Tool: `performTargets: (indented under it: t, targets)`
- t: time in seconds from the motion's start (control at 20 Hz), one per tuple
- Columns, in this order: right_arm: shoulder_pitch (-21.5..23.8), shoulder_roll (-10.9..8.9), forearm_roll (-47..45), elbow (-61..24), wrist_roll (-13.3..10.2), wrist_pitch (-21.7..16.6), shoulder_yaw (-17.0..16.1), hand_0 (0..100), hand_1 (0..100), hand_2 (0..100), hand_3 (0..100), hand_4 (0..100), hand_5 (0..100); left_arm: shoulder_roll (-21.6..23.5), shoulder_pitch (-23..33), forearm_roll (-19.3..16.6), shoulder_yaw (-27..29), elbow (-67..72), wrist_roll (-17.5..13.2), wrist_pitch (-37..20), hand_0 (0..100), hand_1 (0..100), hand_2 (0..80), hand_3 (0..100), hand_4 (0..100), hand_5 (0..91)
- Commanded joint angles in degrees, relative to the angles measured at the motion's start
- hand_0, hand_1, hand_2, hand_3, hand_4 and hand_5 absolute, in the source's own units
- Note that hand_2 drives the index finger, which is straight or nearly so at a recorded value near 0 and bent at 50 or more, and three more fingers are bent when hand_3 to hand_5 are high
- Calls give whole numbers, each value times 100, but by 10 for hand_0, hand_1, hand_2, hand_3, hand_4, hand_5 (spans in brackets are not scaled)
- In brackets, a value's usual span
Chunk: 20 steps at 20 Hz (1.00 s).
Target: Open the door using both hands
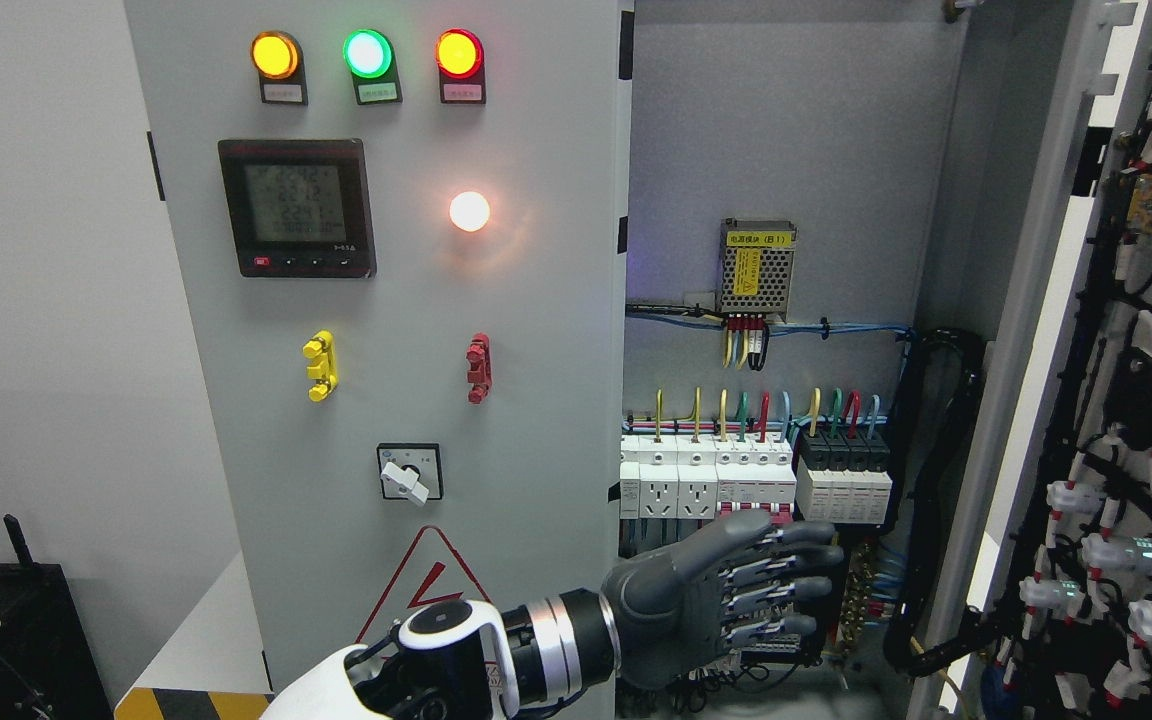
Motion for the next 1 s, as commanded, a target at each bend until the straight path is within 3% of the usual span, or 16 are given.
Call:
performTargets:
  t: [0.0, 0.25, 0.5, 0.7, 0.95]
  targets:
    - [-2, 0, 0, 0, 0, 3, 0, 52, 0, 0, 0, 0, 0, 397, 1127, -893, 562, -85, -121, 16, 120, 389, 0, 0, 0, 0]
    - [7, 0, 0, 0, 0, 3, 0, 53, 0, 0, 0, 0, 0, 669, 1760, -1201, 711, -198, -121, -10, 120, 389, 0, 0, 0, 0]
    - [7, 0, 0, 0, 0, 3, 0, 52, 0, 0, 0, 0, 0, 740, 2463, -1667, 1291, -445, -270, -19, 120, 389, 0, 0, 0, 0]
    - [-2, 0, 0, 0, 0, 3, 0, 52, 0, 0, 0, 0, 0, 801, 2885, -1712, 1555, -550, -420, -19, 120, 389, 0, 0, 0, 0]
    - [-2, 0, 0, 0, 0, 3, 0, 52, 0, 0, 0, 0, 0, 1205, 3570, -1712, 1775, -902, -420, -72, 120, 389, 0, 0, 0, 0]
